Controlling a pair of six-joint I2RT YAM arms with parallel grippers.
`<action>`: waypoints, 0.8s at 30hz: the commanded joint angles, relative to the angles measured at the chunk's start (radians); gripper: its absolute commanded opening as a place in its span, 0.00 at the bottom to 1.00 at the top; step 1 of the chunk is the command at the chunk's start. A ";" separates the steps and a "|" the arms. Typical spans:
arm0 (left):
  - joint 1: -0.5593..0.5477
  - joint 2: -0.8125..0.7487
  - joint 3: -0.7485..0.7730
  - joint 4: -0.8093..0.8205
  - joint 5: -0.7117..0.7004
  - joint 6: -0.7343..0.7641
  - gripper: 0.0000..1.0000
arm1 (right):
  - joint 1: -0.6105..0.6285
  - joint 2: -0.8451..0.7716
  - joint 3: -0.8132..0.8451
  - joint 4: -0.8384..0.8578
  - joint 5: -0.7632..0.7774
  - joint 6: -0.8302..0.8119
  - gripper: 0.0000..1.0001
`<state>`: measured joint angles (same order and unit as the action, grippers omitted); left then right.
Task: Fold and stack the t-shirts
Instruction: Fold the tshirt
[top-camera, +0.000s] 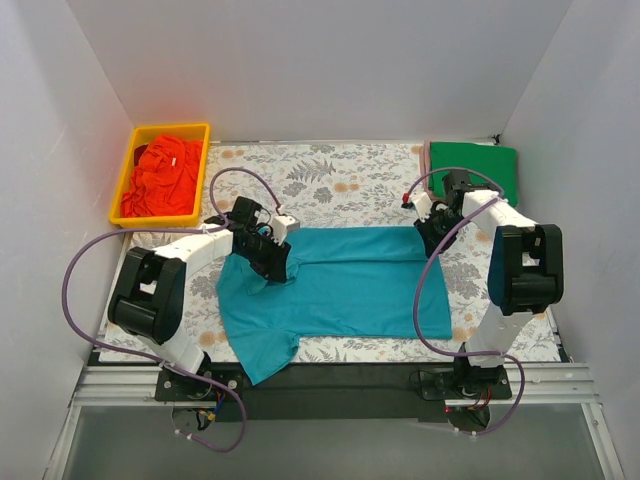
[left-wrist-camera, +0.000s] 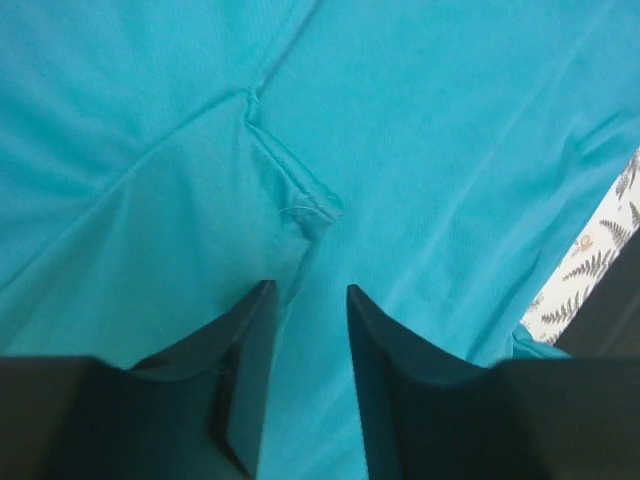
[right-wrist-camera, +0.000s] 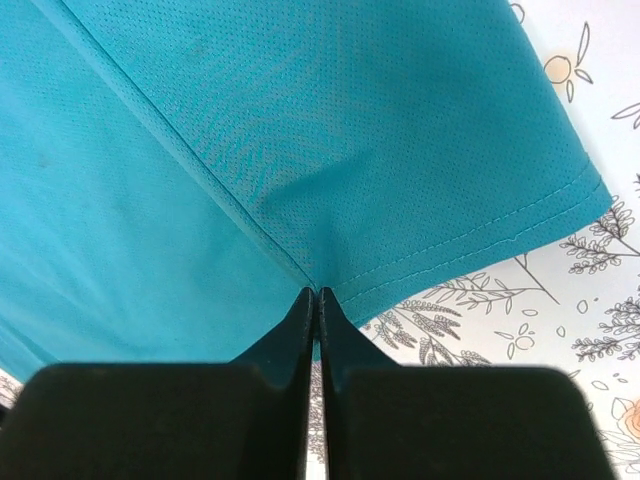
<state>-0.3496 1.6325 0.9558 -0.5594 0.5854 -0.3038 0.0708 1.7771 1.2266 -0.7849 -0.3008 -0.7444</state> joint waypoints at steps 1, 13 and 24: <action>-0.023 -0.025 0.001 -0.053 0.027 0.049 0.35 | -0.002 -0.010 -0.009 -0.022 0.035 -0.033 0.07; 0.179 -0.063 0.179 -0.076 0.015 -0.069 0.44 | -0.003 -0.035 0.031 -0.155 -0.027 -0.108 0.20; 0.212 0.067 0.178 0.082 -0.214 -0.201 0.41 | -0.005 0.119 0.267 -0.157 -0.184 0.092 0.27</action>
<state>-0.1440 1.6844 1.1507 -0.5362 0.4664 -0.4435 0.0666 1.8359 1.4509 -0.9382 -0.4206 -0.7338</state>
